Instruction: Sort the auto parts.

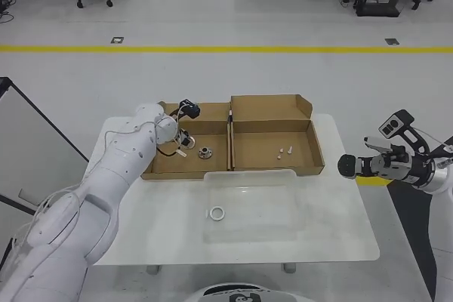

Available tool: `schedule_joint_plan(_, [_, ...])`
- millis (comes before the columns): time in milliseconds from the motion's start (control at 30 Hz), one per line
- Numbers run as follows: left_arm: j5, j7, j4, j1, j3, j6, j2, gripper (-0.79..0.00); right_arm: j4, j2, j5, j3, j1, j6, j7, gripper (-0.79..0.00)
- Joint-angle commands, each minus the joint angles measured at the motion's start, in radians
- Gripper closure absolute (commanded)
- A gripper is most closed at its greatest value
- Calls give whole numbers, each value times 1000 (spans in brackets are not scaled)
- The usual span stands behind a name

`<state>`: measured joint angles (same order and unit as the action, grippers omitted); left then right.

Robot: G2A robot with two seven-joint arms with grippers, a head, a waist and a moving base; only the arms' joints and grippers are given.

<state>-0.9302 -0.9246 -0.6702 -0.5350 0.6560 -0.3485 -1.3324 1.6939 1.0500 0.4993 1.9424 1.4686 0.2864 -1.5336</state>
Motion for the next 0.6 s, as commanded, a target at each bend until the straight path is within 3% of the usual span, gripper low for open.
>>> schedule_joint_plan(0, [-1,4,21,3,-6,-4,-7,0,0,0,0,0,0,0,0,-785])
schedule_joint_plan(433, [-9,18,108,6,-28,-24,-39,0,0,0,0,0,0,0,0,-785])
schedule_joint_plan(467, [-6,18,113,6,-27,-25,-41,-117,0,0,0,0,0,0,0,-785])
schedule_joint_plan(500, [-6,18,118,7,-28,-27,-43,-154,0,0,0,0,0,0,0,-785])
schedule_joint_plan(533, [-6,19,123,7,-28,-28,-44,-274,0,0,0,0,0,0,0,-785])
schedule_joint_plan(567, [-4,19,128,8,-27,-30,-46,-336,0,0,0,0,0,0,0,-785])
